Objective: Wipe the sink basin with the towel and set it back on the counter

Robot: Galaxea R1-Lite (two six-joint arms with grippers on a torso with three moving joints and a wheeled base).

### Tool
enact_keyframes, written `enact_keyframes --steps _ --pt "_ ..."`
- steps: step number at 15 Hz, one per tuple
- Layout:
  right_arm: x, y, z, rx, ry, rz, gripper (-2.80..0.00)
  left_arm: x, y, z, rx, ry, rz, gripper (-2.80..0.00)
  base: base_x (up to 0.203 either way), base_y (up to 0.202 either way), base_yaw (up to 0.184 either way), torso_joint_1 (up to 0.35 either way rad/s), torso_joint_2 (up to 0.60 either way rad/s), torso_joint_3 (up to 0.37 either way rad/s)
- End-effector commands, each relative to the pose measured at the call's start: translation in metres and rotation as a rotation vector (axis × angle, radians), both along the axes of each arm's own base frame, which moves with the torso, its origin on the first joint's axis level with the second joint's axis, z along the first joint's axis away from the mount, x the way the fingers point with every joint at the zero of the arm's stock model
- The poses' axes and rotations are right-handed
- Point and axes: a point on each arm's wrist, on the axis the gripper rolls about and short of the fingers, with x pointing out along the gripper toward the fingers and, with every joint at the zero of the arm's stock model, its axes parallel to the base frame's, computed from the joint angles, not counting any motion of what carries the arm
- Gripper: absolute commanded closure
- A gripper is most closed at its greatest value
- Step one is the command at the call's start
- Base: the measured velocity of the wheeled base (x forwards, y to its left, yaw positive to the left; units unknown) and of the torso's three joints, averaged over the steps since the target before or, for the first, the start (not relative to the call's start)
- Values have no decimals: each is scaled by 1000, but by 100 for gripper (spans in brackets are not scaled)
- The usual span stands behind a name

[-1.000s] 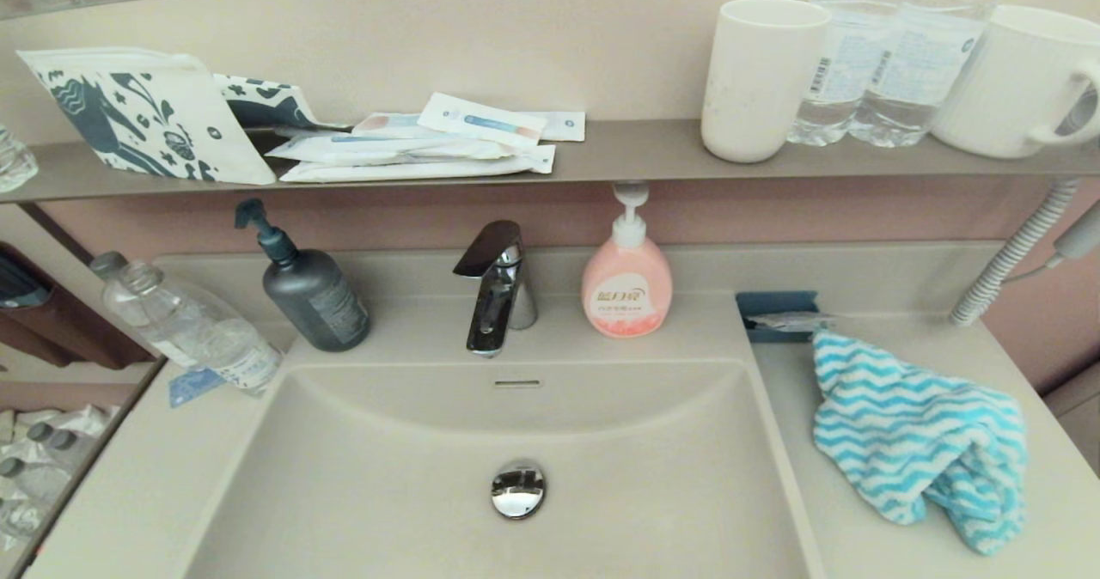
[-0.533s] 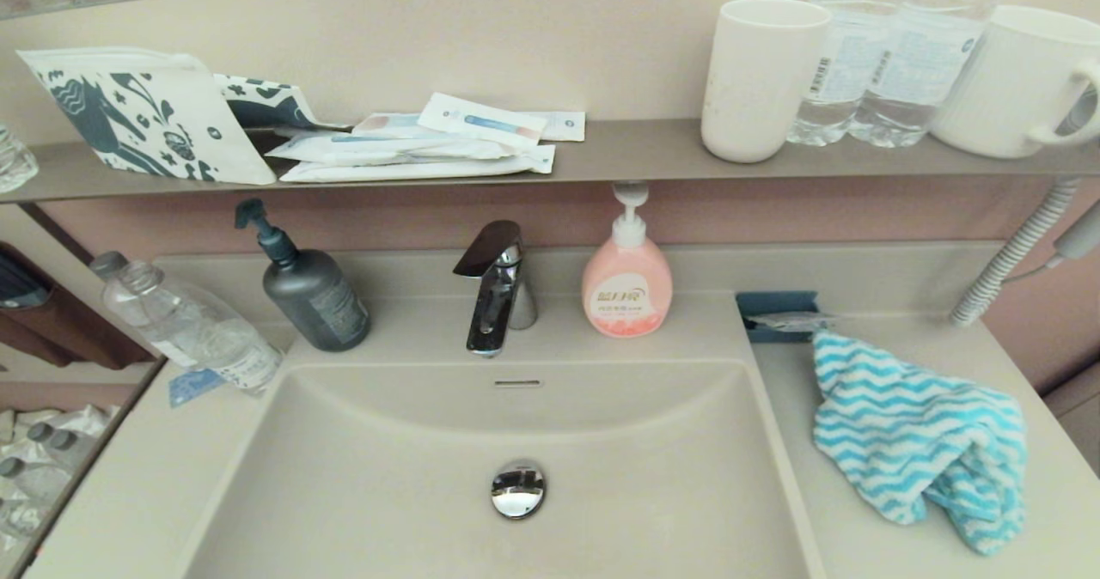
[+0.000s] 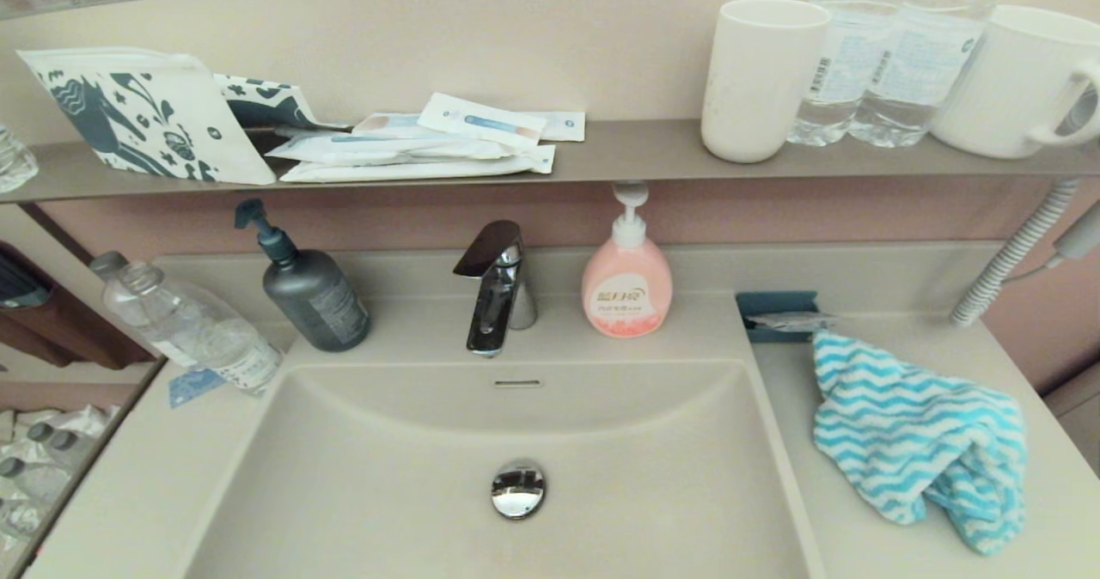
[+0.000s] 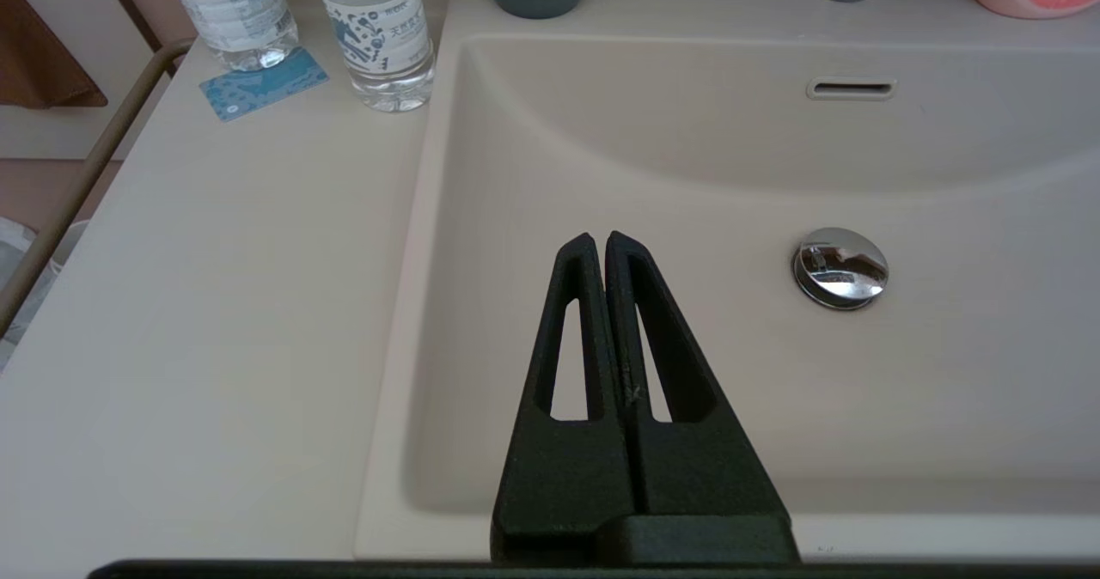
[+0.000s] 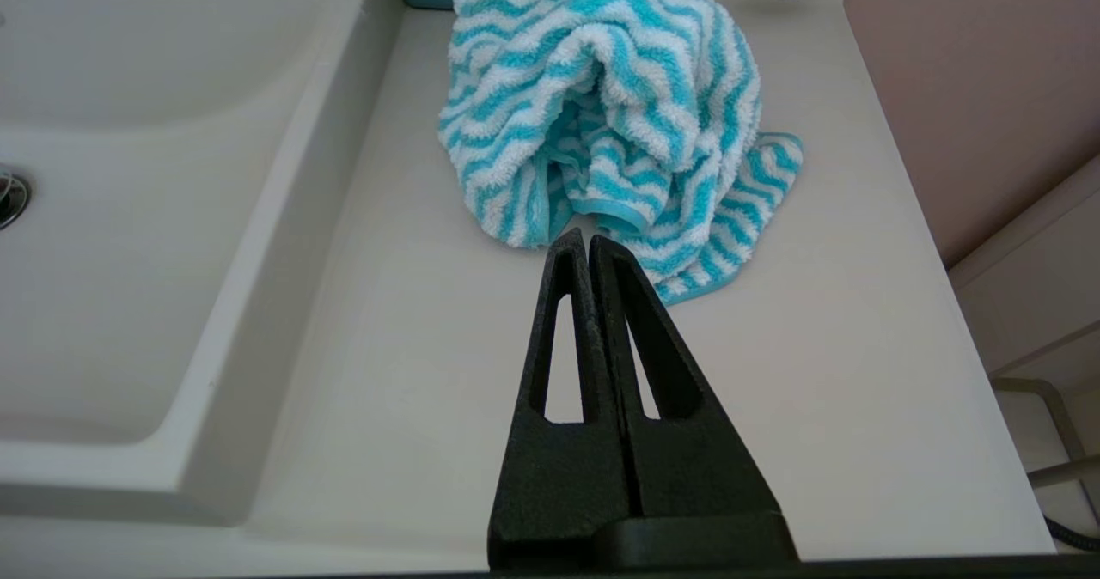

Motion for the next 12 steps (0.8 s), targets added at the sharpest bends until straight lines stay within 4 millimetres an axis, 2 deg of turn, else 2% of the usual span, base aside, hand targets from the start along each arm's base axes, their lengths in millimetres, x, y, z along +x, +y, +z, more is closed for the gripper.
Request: enact_keyframes --steps 1,12 --pt "0 0 0 0 1 0 0 0 0 0 -1 1 0 0 0 0 0 0 0 0" --pt "0 0 0 2 1 -3 0 0 0 0 -1 1 0 0 0 0 0 0 0 0"
